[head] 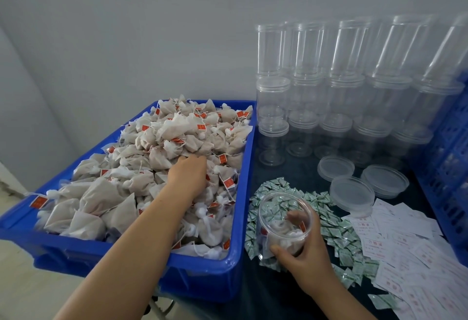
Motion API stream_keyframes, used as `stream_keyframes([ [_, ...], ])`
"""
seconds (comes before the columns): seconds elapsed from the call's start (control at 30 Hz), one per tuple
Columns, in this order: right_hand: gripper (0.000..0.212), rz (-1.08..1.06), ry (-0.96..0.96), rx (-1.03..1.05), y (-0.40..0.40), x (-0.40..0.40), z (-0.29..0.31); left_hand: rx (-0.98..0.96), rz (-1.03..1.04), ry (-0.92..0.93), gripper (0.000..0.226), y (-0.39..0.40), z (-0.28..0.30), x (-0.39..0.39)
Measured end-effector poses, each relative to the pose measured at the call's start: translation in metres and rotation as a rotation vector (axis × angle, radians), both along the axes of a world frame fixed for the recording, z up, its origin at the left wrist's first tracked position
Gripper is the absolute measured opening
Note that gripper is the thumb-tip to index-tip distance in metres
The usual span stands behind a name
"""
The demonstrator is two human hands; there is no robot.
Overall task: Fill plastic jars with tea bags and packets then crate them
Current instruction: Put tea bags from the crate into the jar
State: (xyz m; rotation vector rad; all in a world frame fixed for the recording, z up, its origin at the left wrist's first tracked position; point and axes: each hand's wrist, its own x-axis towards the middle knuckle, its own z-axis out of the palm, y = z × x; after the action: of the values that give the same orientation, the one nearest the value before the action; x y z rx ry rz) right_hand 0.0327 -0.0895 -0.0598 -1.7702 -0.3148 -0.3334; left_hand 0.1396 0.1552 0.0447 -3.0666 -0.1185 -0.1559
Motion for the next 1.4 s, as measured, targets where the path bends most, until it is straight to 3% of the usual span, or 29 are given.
stream_keyframes([
  [0.23, 0.087, 0.001, 0.007, -0.014, -0.001, 0.000, -0.002, 0.020, -0.018, -0.010, 0.007, -0.002, 0.004, -0.004],
  [0.53, 0.088, -0.002, 0.015, -0.008, -0.001, 0.000, -0.002, -0.115, 0.024, -0.157, 0.010, 0.004, 0.015, -0.011],
  [0.67, 0.088, -0.006, 0.012, 0.000, 0.000, 0.000, -0.001, -0.304, 0.034, -0.342, 0.017, 0.007, 0.019, -0.013],
  [0.93, 0.089, 0.005, 0.014, 0.017, 0.000, 0.000, -0.002, -0.655, -0.150, -0.366, 0.027, -0.005, 0.025, -0.017],
  [1.2, 0.090, 0.007, 0.039, 0.028, -0.001, 0.001, -0.007, -1.147, -0.397, -0.205, 0.013, -0.033, 0.038, -0.035],
  [1.4, 0.093, 0.000, 0.049, 0.014, -0.001, 0.000, -0.004, -1.245, -0.609, 0.042, 0.010, -0.056, 0.040, -0.047],
])
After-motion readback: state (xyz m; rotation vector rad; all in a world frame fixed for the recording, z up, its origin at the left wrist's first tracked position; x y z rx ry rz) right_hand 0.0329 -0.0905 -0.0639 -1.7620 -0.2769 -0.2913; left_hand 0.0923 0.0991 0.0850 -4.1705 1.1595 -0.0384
